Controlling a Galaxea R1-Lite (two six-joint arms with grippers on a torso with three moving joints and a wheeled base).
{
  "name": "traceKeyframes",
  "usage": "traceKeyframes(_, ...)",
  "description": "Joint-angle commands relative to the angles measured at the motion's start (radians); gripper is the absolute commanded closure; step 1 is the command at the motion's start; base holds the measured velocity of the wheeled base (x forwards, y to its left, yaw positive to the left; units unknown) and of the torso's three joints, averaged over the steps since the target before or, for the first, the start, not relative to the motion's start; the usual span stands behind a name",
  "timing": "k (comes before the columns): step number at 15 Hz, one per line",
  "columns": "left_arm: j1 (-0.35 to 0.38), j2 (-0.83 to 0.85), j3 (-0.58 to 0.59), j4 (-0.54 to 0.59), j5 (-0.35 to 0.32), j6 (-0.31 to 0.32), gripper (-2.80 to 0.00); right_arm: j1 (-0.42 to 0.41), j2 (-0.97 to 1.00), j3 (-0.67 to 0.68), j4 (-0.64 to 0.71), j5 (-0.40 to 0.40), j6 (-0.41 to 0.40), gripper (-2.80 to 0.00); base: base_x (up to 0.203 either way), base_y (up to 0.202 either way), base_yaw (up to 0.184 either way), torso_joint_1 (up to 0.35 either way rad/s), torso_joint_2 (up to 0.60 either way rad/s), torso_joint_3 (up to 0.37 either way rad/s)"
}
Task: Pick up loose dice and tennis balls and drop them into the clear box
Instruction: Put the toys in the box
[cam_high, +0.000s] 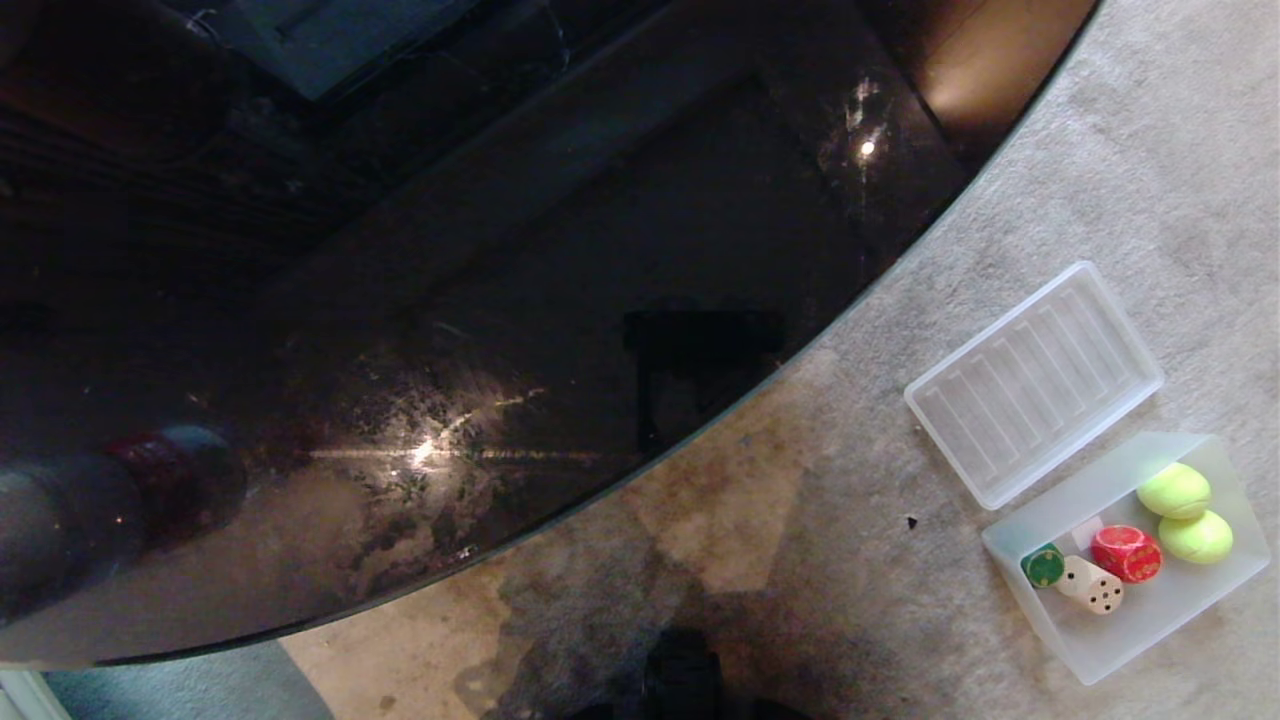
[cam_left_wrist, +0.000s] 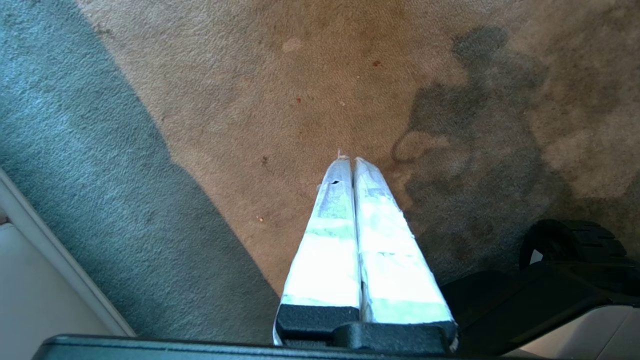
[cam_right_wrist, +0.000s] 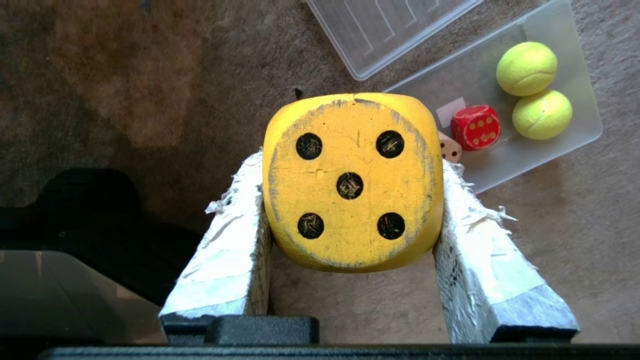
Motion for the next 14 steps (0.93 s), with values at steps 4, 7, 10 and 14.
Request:
traceKeyframes(4, 0.000, 0.000, 0.000, 0.000, 0.001, 0.001, 0.00, 0.000, -0.004, 0.000, 0.000, 0.000, -0.001, 0.00, 0.000, 0.000, 0.000, 0.000, 0.00, 0.000)
traceKeyframes(7, 0.000, 0.000, 0.000, 0.000, 0.001, 0.001, 0.00, 0.000, -0.004, 0.000, -0.001, 0.001, -0.001, 0.00, 0.000, 0.000, 0.000, 0.000, 0.00, 0.000)
traceKeyframes(10, 0.000, 0.000, 0.000, 0.000, 0.001, 0.001, 0.00, 0.000, -0.004, 0.000, -0.001, 0.001, -0.001, 0.00, 0.000, 0.000, 0.000, 0.000, 0.00, 0.000)
traceKeyframes(14, 0.000, 0.000, 0.000, 0.000, 0.001, -0.003, 0.00, 0.000, -0.006, 0.000, -0.001, 0.001, -0.001, 0.00, 0.000, 0.000, 0.000, 0.000, 0.00, 0.000)
